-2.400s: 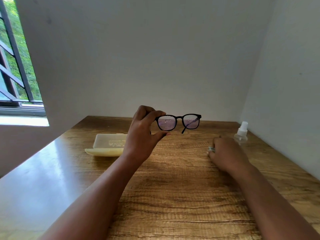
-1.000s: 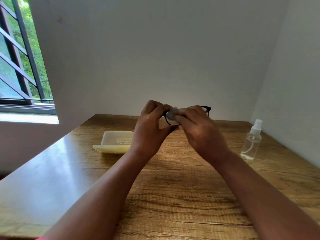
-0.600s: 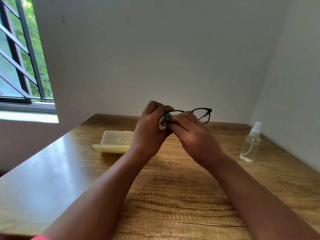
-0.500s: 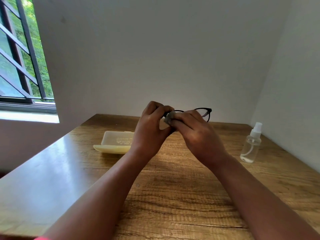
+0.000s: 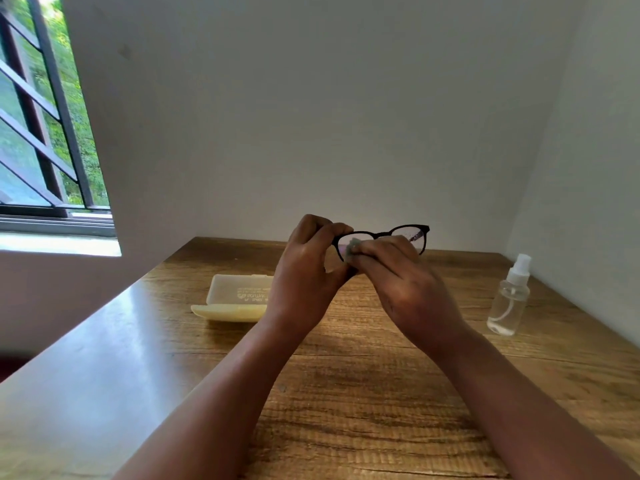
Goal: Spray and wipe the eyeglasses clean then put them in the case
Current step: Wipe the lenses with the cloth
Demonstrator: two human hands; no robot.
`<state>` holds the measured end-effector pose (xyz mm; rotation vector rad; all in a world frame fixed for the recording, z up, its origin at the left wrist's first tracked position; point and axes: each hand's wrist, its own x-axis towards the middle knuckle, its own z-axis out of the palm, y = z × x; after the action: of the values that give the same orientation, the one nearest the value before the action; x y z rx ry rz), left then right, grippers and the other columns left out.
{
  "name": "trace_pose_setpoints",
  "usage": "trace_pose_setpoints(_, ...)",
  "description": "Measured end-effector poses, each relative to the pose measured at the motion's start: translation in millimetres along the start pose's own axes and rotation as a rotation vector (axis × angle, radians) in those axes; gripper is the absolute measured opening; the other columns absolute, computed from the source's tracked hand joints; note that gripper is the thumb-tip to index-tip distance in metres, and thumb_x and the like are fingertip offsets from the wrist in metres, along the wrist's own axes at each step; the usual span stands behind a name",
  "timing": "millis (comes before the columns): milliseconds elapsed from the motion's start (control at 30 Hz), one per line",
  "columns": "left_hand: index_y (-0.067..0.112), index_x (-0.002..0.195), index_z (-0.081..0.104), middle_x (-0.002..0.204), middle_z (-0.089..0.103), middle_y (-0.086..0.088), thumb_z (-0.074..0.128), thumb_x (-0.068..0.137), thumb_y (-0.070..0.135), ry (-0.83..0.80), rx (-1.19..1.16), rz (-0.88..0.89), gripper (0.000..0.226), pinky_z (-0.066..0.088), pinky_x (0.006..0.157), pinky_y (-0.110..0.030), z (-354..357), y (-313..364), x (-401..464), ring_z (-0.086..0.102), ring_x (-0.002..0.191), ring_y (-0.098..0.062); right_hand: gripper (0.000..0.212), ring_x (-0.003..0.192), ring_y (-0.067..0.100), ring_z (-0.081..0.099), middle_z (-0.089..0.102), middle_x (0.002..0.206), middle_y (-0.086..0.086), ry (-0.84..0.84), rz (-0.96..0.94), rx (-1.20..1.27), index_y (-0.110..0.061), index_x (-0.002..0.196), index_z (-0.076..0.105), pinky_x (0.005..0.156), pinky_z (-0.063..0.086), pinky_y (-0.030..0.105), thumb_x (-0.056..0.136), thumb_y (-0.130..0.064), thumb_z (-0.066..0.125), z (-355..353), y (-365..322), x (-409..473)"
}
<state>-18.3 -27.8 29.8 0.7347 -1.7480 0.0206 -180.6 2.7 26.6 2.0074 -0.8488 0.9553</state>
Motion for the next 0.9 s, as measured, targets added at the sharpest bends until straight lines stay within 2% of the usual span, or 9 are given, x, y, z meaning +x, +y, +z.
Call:
trace_pose_setpoints(67, 0.014, 0.113, 0.067, 0.104, 0.055, 0.001, 0.086, 0.07, 0.022, -0.007, -0.007, -0.004, 0.048, 0.053, 0.075, -0.031, 0, 0, 1, 0.059, 0.093, -0.015, 0.026, 0.105, 0.024, 0.055, 0.067, 0.112, 0.012, 0.019, 0.044, 0.012, 0.0, 0.114, 0.068, 0.091, 0.048, 0.031, 0.095, -0.004, 0.052, -1, 4, 2)
trace_pose_setpoints(200, 0.013, 0.113, 0.067, 0.104, 0.055, 0.001, 0.088, 0.064, 0.021, -0.028, 0.002, -0.004, 0.053, 0.054, 0.074, -0.036, 0, 0, 1, 0.059, 0.094, -0.015, 0.025, 0.103, 0.026, 0.055, 0.066, 0.11, 0.014, 0.034, 0.127, -0.038, 0.001, 0.112, 0.068, 0.089, 0.05, 0.035, 0.089, 0.002, 0.057, -3, 13, -3)
trace_pose_setpoints(300, 0.012, 0.113, 0.067, 0.105, 0.056, 0.0, 0.088, 0.065, 0.022, -0.025, 0.007, 0.0, 0.053, 0.055, 0.073, -0.039, 1, -1, 1, 0.06, 0.094, -0.017, 0.024, 0.101, 0.028, 0.058, 0.066, 0.109, 0.014, 0.019, 0.084, -0.043, 0.002, 0.11, 0.068, 0.088, 0.051, 0.037, 0.089, 0.004, 0.056, -4, 12, -9)
trace_pose_setpoints(500, 0.013, 0.112, 0.066, 0.105, 0.054, 0.003, 0.082, 0.074, 0.022, -0.051, -0.003, 0.008, 0.042, 0.055, 0.071, -0.039, 4, 0, -1, 0.059, 0.092, -0.014, 0.022, 0.106, 0.027, 0.059, 0.067, 0.114, 0.015, -0.006, -0.024, -0.067, 0.003, 0.114, 0.068, 0.096, 0.048, 0.032, 0.096, 0.0, 0.055, 6, 1, -4)
trace_pose_setpoints(633, 0.015, 0.111, 0.066, 0.104, 0.053, 0.004, 0.087, 0.068, 0.025, -0.047, 0.0, 0.001, 0.049, 0.055, 0.07, -0.039, 3, 0, 1, 0.058, 0.091, -0.013, 0.026, 0.105, 0.025, 0.055, 0.067, 0.111, 0.015, 0.054, 0.08, -0.089, 0.002, 0.115, 0.067, 0.094, 0.047, 0.033, 0.099, -0.006, 0.048, 4, 8, -1)
trace_pose_setpoints(733, 0.014, 0.111, 0.066, 0.104, 0.054, 0.004, 0.089, 0.064, 0.027, -0.035, 0.004, -0.015, 0.053, 0.054, 0.07, -0.039, 2, -1, 2, 0.059, 0.091, -0.013, 0.027, 0.106, 0.025, 0.051, 0.067, 0.11, 0.017, 0.081, 0.157, -0.096, 0.003, 0.116, 0.066, 0.095, 0.045, 0.032, 0.09, 0.002, 0.057, 2, 15, -4)
trace_pose_setpoints(900, 0.013, 0.111, 0.066, 0.105, 0.053, 0.003, 0.085, 0.07, 0.021, -0.04, 0.007, 0.005, 0.045, 0.055, 0.07, -0.038, 4, -2, 0, 0.059, 0.091, -0.013, 0.024, 0.108, 0.027, 0.056, 0.066, 0.115, 0.016, 0.005, 0.047, -0.067, 0.004, 0.116, 0.067, 0.097, 0.047, 0.034, 0.093, 0.002, 0.06, 9, -1, -2)
